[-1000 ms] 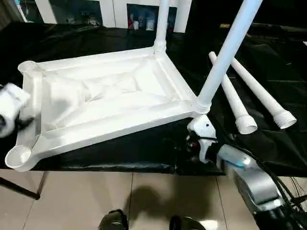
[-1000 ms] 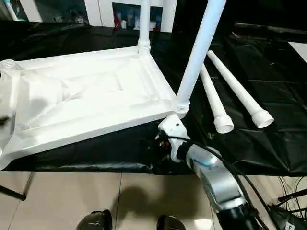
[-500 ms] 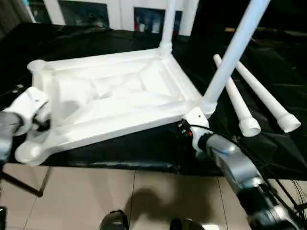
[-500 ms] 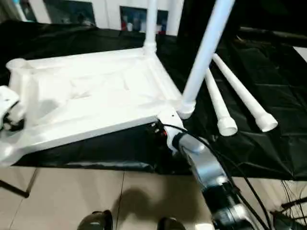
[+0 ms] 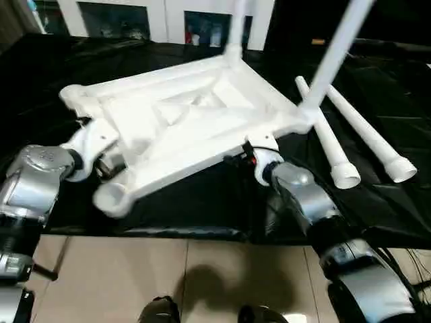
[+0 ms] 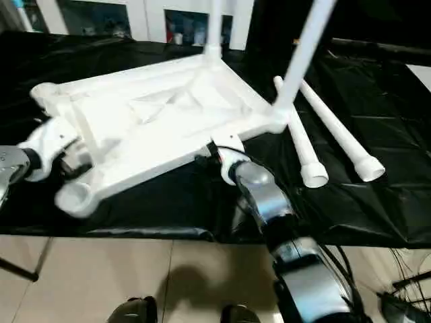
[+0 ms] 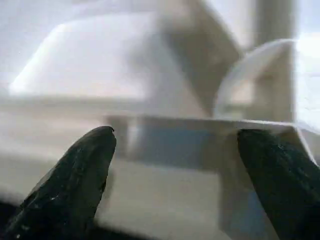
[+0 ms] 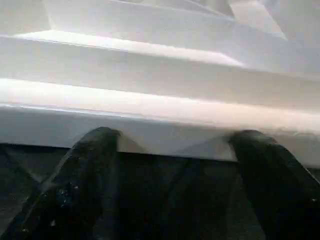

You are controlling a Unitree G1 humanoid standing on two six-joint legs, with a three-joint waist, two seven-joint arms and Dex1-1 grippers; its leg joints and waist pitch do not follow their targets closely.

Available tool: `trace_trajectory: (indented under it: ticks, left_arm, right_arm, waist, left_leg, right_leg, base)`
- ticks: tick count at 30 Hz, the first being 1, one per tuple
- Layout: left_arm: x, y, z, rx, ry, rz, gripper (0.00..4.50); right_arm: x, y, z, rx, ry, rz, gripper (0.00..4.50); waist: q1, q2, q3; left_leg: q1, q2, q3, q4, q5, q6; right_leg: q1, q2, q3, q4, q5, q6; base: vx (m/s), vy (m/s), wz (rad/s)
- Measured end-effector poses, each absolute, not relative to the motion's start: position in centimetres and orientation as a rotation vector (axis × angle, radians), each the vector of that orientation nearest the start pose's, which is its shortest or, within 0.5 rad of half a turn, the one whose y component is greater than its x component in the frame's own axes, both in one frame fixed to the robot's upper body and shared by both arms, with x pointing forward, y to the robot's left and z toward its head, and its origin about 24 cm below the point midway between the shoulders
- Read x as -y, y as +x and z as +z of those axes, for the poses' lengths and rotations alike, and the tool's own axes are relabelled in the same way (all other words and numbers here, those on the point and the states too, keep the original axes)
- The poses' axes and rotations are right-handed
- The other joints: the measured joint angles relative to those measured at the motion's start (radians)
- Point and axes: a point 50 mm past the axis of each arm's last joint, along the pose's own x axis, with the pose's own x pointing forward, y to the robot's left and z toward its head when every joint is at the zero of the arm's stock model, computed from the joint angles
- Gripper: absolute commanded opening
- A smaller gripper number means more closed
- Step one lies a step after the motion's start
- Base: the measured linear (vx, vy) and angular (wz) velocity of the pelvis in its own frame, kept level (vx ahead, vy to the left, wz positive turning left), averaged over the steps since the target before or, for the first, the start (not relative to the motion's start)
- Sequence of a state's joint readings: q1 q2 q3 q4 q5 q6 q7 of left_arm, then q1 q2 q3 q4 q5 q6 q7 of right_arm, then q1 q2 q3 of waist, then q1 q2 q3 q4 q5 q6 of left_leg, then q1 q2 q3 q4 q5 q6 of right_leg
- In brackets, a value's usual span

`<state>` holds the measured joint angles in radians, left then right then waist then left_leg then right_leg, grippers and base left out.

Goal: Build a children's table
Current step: Rotate table base

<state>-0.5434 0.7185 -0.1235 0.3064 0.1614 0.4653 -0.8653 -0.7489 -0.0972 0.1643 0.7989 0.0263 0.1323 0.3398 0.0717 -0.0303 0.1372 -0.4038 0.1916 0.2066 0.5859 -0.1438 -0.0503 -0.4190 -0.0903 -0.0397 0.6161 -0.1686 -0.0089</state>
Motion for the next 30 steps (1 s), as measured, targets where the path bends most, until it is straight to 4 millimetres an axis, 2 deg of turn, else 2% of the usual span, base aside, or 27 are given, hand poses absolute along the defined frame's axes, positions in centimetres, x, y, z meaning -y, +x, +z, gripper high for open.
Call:
trace_trajectory:
  ticks: [4, 11, 25, 30]
  left_arm:
    - [-25.0, 31.2, 11.7, -0.607, 0.685, -0.677, 4.47]
    - [-24.6, 30.8, 11.8, -0.606, 0.625, -0.712, 4.47]
    - [-21.9, 30.7, 11.8, -0.555, 0.524, -0.844, 4.47]
    - [-19.9, 30.4, 12.1, -0.497, 0.504, -0.969, 4.47]
  right_arm:
    - [8.1, 36.7, 6.3, -0.24, -0.211, 0.585, 3.92]
    - [8.4, 36.8, 6.1, -0.235, -0.213, 0.594, 3.92]
    - [9.4, 37.1, 5.8, -0.223, -0.195, 0.582, 3.92]
    - [9.5, 37.0, 5.7, -0.219, -0.184, 0.584, 3.92]
  waist:
    - [-0.019, 0.0, 0.0]
    - [-0.02, 0.0, 0.0]
    - [-0.016, 0.002, 0.001]
    - [-0.022, 0.002, 0.001]
  left_leg:
    - [0.0, 0.0, -0.001, 0.0, 0.0, 0.0]
    - [0.0, 0.0, -0.001, 0.001, 0.0, 0.0]
    - [0.0, 0.001, -0.002, 0.001, 0.0, 0.0]
    - [0.0, 0.0, -0.002, 0.002, 0.0, 0.0]
  right_leg:
    - [-0.001, 0.001, 0.001, -0.001, -0.001, 0.0]
    - [-0.001, 0.002, 0.001, -0.001, -0.001, 0.0]
    - [0.0, 0.002, 0.0, 0.001, -0.001, -0.001]
    - [0.0, 0.002, 0.001, 0.0, 0.0, -0.001]
  base:
    - [0.0, 0.0, 0.0]
    - [0.0, 0.0, 0.0]
    - [0.0, 0.0, 0.0]
    - [0.0, 0.0, 0.0]
